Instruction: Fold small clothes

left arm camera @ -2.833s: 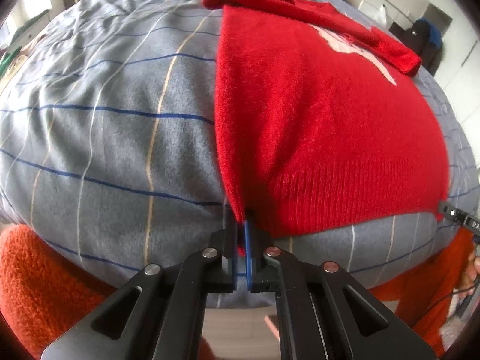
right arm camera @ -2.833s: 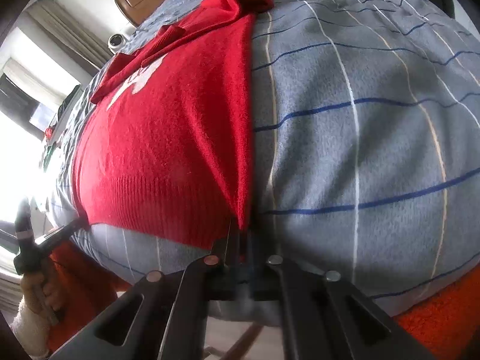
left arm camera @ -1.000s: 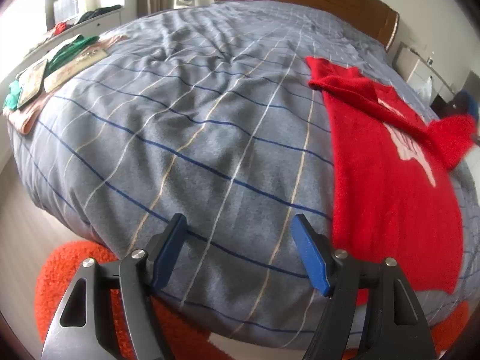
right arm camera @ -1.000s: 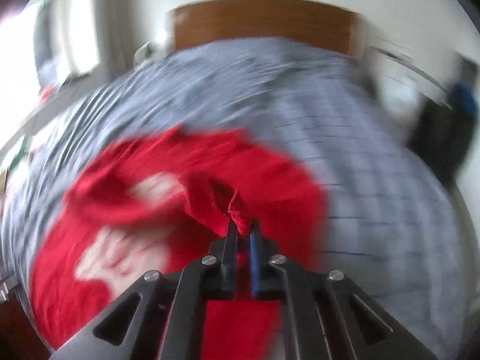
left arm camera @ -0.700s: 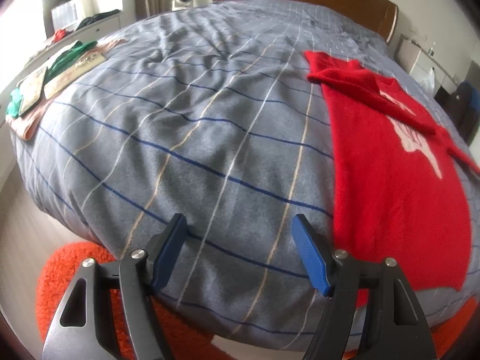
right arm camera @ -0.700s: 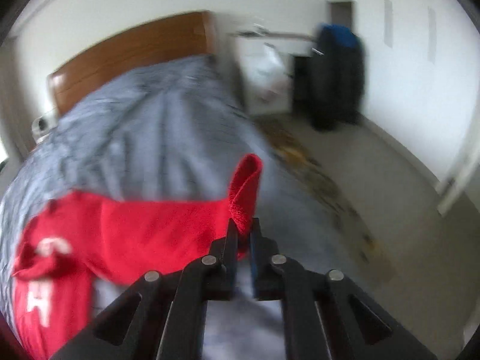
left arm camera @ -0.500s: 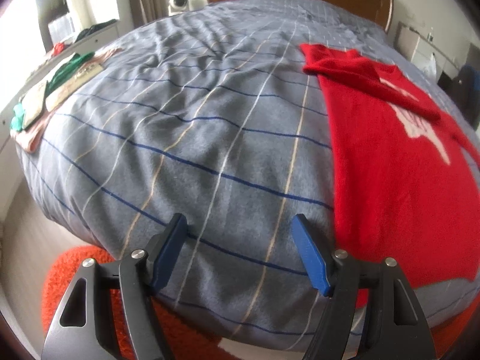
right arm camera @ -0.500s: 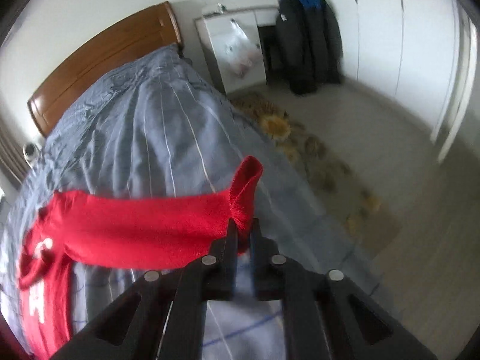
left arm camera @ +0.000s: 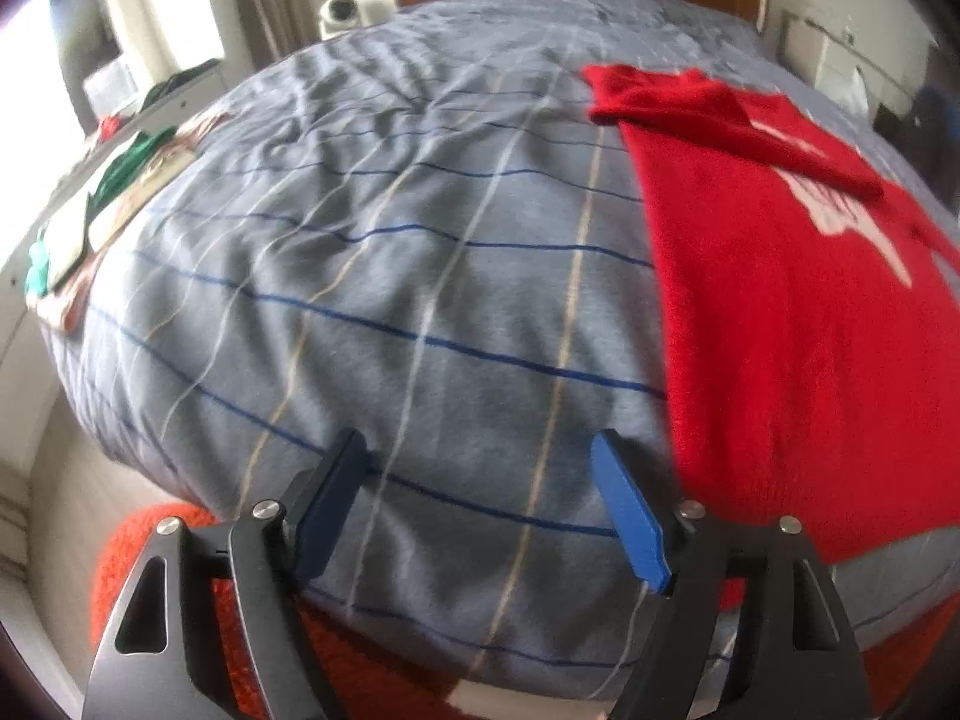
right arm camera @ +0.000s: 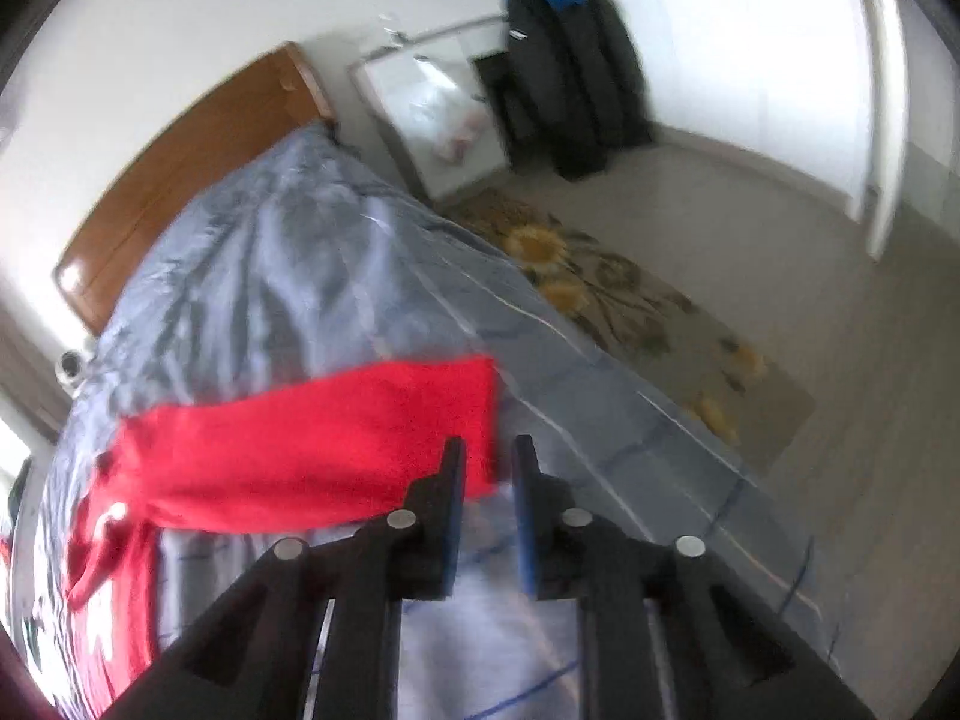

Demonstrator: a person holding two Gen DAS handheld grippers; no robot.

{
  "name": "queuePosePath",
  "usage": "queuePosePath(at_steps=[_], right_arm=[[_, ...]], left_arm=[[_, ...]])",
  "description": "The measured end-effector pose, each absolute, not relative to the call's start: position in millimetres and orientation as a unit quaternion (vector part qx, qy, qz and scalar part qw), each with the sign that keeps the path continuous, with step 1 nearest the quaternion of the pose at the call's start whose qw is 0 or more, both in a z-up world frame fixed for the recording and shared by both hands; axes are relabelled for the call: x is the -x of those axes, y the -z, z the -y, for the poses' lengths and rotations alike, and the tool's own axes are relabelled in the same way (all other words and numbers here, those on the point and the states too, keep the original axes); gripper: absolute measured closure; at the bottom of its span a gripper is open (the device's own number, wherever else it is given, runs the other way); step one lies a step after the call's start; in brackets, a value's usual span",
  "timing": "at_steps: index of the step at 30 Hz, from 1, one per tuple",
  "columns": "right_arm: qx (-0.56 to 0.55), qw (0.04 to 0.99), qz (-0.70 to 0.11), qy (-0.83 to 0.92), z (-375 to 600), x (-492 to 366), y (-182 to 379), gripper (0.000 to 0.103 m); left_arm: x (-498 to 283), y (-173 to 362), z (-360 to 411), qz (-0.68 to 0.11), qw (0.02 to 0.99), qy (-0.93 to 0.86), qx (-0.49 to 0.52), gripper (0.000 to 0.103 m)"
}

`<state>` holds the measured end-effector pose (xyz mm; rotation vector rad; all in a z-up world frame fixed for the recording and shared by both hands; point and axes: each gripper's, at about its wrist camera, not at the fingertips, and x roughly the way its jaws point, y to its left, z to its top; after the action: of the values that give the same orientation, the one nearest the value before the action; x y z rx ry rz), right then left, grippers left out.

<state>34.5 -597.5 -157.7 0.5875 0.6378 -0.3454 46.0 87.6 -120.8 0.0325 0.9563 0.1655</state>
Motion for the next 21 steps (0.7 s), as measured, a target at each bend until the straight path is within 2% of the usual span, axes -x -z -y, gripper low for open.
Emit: queuePosePath(at_steps=[2,4,6,9,10,12,15,21], right_arm=[[-0.289,0.893,-0.313,0.145,592,-42,162,0.087],[-0.289,0.884,-0.340,0.138,588,-48,178,0.078],[-0.278,0.876,-0.364,0.152,586,-48,194,0.078],[-0.253,0.886,-0.349,0.175,573,-29,191,0.077],[-0.246,0.892,-0.335,0.174,563,-18,186,0.072],[-0.250,0.902,-0.317,0.153,546,-5,182,0.061],[-0.248,0.913,-0.302,0.119,512,17,181,0.058],[-0.259,0.915,-0.298,0.081,455,50,199,0.057]], left_arm=[[-44,111,-80,-0.457,0.886,-0.063,-0.034,0.024],[-41,95,-73,-0.447,0.892,-0.047,-0.045,0.024],[-44,67,-67,-0.428,0.902,-0.021,-0.054,0.024],[-65,22,-44,-0.395,0.915,0.028,-0.078,0.011],[-76,10,-32,-0.386,0.917,0.050,-0.088,0.006],[-111,-5,4,-0.395,0.904,0.113,-0.118,0.006],[-160,-2,46,-0.420,0.881,0.176,-0.131,0.006],[-254,49,94,-0.486,0.845,0.203,-0.094,0.006]])
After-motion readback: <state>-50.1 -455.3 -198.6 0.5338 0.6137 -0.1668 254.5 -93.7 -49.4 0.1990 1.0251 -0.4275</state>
